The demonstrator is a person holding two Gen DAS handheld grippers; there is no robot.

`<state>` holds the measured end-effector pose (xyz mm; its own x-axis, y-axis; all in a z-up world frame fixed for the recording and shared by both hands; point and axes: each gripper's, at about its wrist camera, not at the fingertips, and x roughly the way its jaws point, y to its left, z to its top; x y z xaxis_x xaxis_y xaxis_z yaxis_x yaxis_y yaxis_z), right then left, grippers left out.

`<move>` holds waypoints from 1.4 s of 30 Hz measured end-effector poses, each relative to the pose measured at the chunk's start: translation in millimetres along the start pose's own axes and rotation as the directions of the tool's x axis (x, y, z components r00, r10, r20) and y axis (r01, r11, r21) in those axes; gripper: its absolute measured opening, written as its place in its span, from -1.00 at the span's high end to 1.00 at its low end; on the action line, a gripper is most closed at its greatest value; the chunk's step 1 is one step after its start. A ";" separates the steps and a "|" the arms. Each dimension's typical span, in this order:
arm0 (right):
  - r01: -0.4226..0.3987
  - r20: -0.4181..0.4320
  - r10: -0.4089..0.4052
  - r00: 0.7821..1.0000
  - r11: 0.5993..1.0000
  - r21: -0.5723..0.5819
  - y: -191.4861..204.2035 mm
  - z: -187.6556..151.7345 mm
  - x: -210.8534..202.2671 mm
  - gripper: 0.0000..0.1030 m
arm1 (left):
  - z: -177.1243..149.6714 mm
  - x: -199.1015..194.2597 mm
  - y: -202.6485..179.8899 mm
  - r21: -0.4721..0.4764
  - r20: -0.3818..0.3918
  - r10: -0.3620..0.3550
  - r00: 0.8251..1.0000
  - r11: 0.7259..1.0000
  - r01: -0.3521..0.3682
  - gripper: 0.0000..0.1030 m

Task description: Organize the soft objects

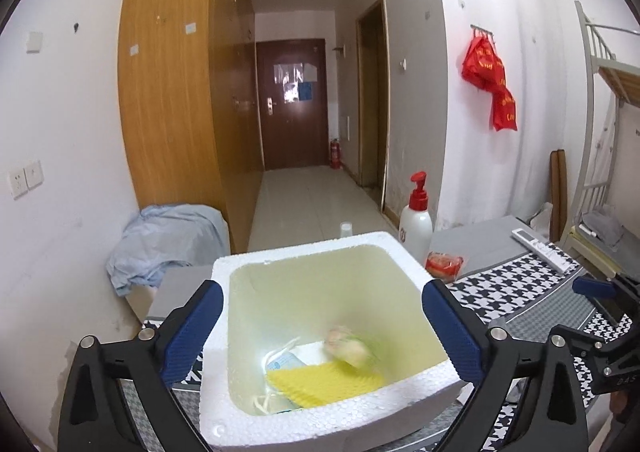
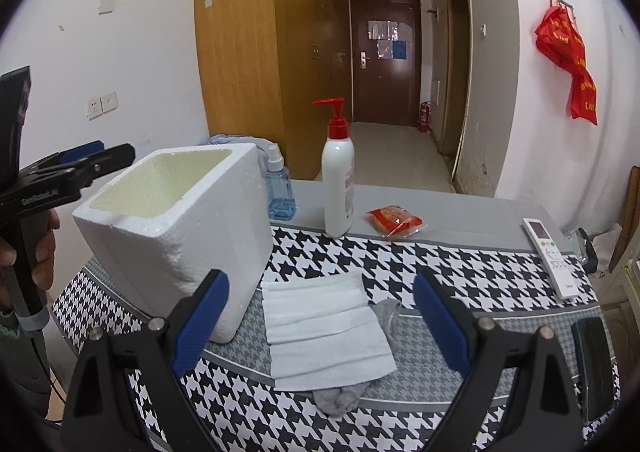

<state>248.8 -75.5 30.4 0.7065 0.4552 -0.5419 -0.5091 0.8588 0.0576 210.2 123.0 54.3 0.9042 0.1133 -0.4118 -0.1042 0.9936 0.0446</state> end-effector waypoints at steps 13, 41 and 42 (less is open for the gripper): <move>0.004 0.026 -0.004 1.000 1.000 0.001 -1.3 -3.8 -20.3 -0.86 | -1.2 -42.4 -21.1 0.041 0.090 -0.007 0.996 0.999 0.003 -0.98; 0.012 0.091 -0.012 0.996 1.000 -0.002 -2.5 -22.9 -75.9 -0.86 | -22.7 -115.6 -53.3 0.056 0.179 -0.063 0.982 0.997 0.053 -0.98; 0.010 0.092 -0.010 0.996 1.000 0.001 -2.6 -24.2 -77.2 -0.86 | -23.7 -117.0 -54.0 0.056 0.180 -0.067 0.981 0.997 0.057 -0.98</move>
<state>183.7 -118.6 51.8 0.7537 0.4661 -0.4635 -0.5015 0.8635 0.0528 100.2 56.0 78.4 0.9690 0.0453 -0.2428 -0.0286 0.9970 0.0720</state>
